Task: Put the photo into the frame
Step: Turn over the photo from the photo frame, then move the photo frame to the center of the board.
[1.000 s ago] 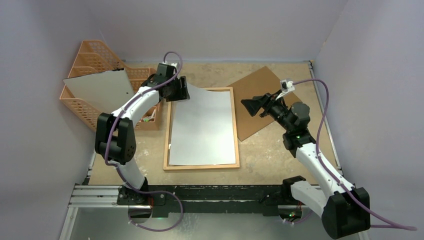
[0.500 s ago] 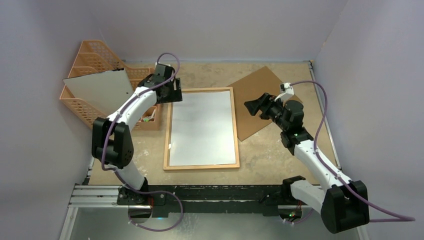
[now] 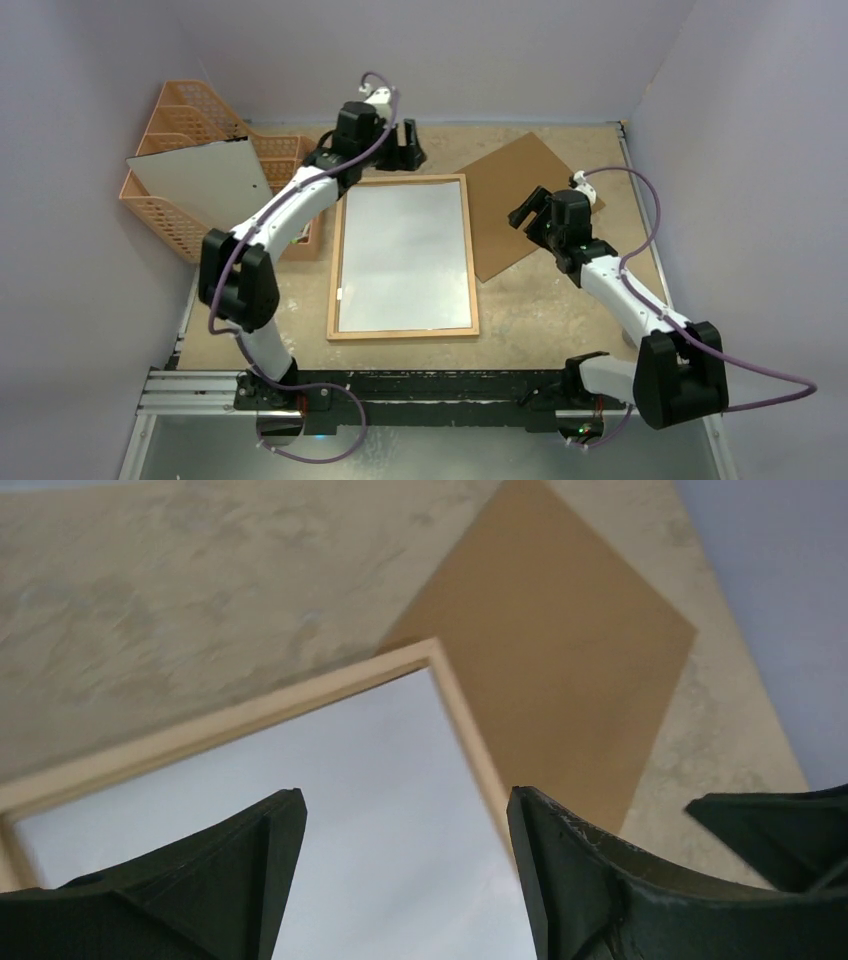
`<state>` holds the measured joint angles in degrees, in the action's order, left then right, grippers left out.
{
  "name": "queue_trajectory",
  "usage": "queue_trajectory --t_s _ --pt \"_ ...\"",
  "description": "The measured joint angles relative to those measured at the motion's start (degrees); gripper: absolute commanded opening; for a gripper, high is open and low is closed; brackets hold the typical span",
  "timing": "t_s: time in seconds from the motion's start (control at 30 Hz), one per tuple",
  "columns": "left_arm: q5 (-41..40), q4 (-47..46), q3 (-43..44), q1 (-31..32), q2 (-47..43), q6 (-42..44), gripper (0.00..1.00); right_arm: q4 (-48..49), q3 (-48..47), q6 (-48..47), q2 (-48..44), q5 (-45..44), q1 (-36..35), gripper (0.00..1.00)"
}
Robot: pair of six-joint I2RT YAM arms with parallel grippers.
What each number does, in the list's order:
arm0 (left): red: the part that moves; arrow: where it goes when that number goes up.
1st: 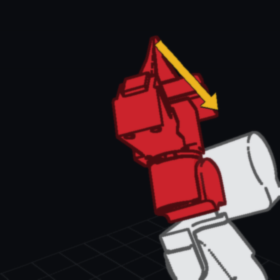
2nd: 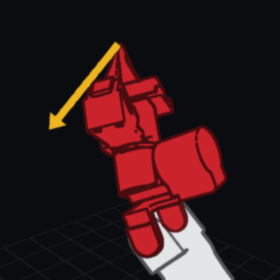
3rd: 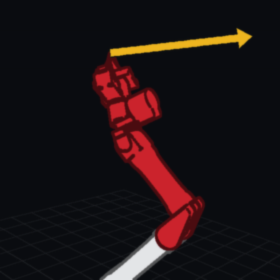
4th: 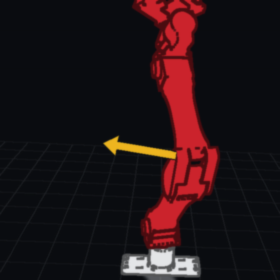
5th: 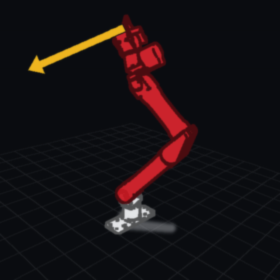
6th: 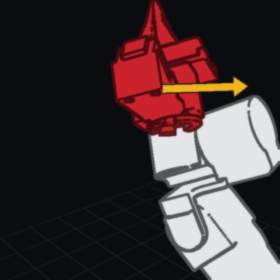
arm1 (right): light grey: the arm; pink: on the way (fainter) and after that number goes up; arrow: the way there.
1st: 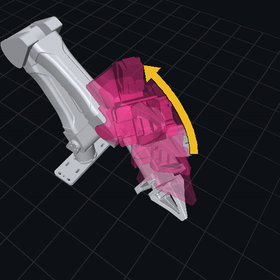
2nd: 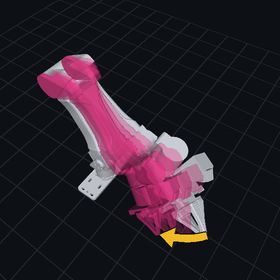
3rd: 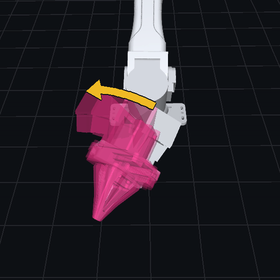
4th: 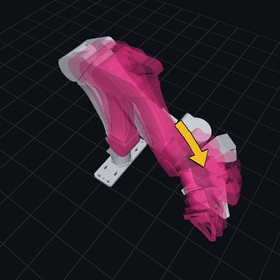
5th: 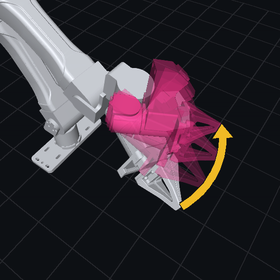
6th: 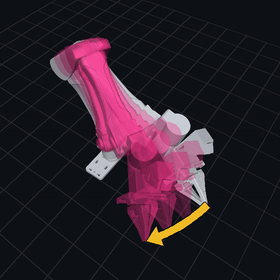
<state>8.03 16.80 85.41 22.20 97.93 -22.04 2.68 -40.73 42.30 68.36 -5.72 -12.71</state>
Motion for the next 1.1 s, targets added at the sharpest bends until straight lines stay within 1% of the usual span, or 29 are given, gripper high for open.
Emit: queue_trajectory --t_s 0.13,0.23,0.37,0.5,0.63,0.7,0.8,0.97,1.1 --pt "3.5 -7.87 8.57 5.25 9.35 -1.57 0.77 -2.25 0.0 1.14 3.19 -0.7 0.72 0.77" --pt "6.38 -13.27 12.92 6.82 16.68 -4.7 0.76 -2.32 0.0 1.27 5.95 1.14 0.85 0.73" --pt "8.0 -16.22 18.6 7.91 26.45 -10.03 0.75 -1.44 0.0 1.49 9.16 4.04 0.83 0.71" --pt "4.68 -15.23 24.87 9.84 34.64 -14.6 0.75 -1.01 -0.48 2.19 11.98 5.25 0.85 0.69" --pt "0.0 -13.94 35.74 12.35 42.86 -16.55 0.76 -1.18 -0.48 3.3 13.0 5.25 0.85 0.69" --pt "-2.58 -14.64 40.35 13.51 46.07 -16.09 0.76 -1.11 -0.24 3.82 12.66 5.25 0.85 0.69" --pt "-5.53 -17.11 42.99 14.23 48.52 -13.84 0.78 -1.2 1.36 4.22 10.93 5.29 0.85 0.69" --pt "-9.6 -22.01 43.76 13.97 51.01 -6.12 0.82 -3.1 4.59 4.63 6.75 5.25 0.85 0.68" --pt "-11.26 -23.71 45.24 13.7 53.42 0.68 0.83 -4.7 5.68 4.63 5.31 5.14 0.85 0.68"
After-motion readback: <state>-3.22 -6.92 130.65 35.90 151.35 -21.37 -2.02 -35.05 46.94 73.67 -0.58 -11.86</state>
